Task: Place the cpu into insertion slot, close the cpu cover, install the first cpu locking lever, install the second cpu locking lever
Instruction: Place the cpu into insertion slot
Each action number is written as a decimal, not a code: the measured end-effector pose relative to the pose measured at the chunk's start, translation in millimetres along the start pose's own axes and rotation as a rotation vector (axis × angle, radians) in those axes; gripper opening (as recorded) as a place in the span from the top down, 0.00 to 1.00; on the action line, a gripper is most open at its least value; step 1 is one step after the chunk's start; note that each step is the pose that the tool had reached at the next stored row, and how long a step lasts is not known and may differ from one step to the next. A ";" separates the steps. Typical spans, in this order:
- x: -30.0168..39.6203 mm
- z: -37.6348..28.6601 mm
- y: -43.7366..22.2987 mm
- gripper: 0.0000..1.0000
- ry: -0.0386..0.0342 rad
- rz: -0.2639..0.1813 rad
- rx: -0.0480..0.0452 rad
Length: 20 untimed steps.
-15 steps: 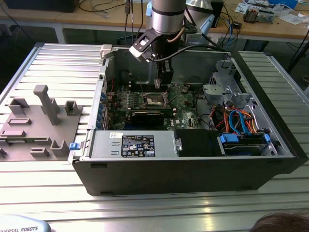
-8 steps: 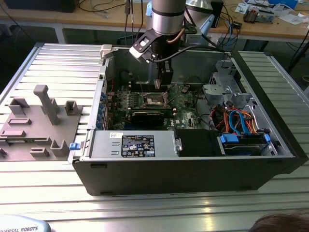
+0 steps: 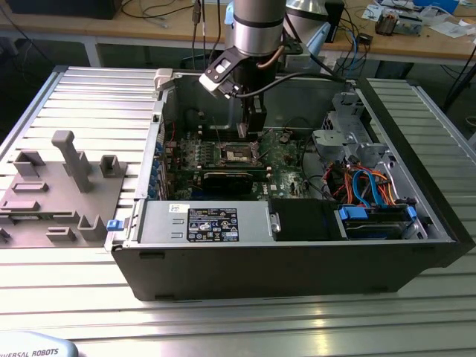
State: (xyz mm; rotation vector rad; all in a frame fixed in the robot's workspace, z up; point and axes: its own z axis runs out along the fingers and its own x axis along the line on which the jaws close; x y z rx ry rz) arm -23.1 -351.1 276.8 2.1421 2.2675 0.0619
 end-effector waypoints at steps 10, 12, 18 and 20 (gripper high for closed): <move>0.3 2.2 -0.3 0.45 -0.0005 0.000 0.0000; 0.3 2.5 -0.4 0.45 -0.0004 0.000 0.0000; 0.3 3.4 -0.4 0.45 -0.0006 0.000 0.0000; 0.4 6.3 -0.5 0.45 -0.0014 0.000 0.0001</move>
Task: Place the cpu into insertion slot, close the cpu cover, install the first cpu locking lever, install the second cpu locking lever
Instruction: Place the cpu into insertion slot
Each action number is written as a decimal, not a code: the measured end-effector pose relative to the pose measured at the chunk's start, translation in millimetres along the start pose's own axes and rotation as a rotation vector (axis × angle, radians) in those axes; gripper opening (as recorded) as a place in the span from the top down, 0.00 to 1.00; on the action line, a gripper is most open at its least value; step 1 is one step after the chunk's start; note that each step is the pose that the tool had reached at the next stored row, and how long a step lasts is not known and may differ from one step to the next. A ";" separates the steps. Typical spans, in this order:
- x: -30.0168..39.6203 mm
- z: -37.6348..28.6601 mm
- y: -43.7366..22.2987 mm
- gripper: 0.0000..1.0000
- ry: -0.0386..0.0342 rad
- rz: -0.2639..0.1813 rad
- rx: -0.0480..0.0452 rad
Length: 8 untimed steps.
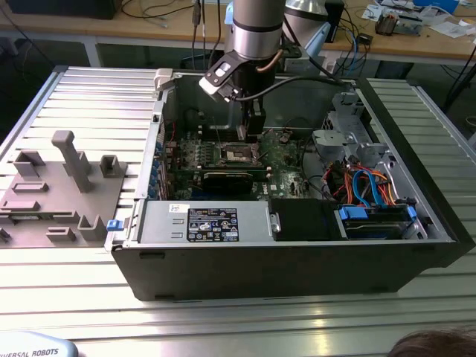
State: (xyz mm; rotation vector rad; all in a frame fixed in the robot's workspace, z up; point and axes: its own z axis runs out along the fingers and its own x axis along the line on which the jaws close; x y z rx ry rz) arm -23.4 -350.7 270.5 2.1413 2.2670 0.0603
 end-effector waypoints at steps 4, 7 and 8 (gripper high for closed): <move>0.1 2.9 -0.1 0.45 -0.0021 0.000 0.0002; 0.2 3.4 -0.1 0.45 -0.0024 0.000 0.0002; 0.2 3.5 -0.1 0.45 -0.0026 0.000 0.0001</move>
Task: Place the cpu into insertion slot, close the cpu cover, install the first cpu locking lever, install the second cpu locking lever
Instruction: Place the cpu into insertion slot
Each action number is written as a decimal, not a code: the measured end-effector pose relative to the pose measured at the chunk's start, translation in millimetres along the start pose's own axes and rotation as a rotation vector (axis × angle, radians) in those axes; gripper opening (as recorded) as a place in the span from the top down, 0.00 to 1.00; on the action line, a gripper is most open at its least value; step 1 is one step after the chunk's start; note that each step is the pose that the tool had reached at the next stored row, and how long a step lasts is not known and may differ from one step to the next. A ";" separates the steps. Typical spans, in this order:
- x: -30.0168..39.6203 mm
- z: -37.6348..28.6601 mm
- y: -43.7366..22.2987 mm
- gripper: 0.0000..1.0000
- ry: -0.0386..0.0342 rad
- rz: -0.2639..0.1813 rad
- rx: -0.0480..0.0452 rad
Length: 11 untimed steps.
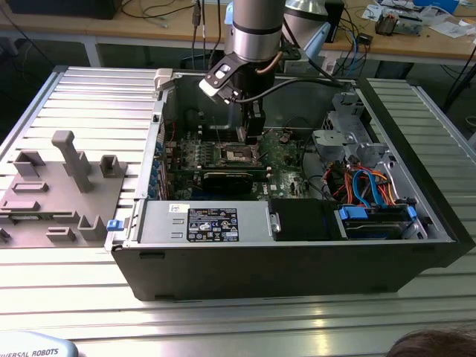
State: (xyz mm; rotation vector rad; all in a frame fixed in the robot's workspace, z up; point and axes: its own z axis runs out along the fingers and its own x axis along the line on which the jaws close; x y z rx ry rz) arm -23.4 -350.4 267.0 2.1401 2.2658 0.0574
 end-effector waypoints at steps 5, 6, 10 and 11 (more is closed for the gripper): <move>0.1 0.8 0.0 0.45 -0.0005 0.000 0.0000; 0.4 5.3 -0.2 0.45 -0.0044 0.000 0.0003; 1.0 8.2 -0.5 0.45 -0.0062 0.000 0.0003; 1.0 8.4 -0.8 0.45 -0.0063 0.000 0.0004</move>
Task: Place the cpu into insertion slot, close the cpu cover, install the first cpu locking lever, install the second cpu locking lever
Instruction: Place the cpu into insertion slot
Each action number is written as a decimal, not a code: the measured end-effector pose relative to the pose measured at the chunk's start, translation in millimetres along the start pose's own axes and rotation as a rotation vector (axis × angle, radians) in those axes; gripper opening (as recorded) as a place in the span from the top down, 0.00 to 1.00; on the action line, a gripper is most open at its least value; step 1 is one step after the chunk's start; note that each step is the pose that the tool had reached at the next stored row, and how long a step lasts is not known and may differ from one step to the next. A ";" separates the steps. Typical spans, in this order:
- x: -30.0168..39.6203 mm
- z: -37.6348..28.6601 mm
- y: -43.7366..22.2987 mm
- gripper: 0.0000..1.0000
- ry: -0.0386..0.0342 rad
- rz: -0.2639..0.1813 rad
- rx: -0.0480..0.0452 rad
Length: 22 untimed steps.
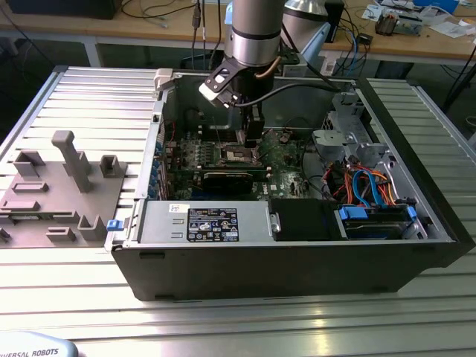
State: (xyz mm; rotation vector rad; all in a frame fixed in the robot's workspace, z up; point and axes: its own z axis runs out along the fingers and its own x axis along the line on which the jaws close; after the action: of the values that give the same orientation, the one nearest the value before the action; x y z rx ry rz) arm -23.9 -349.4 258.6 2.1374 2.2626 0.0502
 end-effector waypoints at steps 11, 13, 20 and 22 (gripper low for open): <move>0.2 1.9 -3.7 0.45 0.0002 0.004 0.0000; 0.2 2.0 -4.2 0.45 0.0002 0.004 -0.0001; 0.3 2.4 -6.0 0.45 0.0001 0.005 0.0000; 0.3 2.5 -6.4 0.45 0.0001 0.005 0.0000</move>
State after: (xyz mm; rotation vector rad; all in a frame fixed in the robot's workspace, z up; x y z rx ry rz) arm -30.1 -349.5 255.8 2.1432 2.2573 0.0504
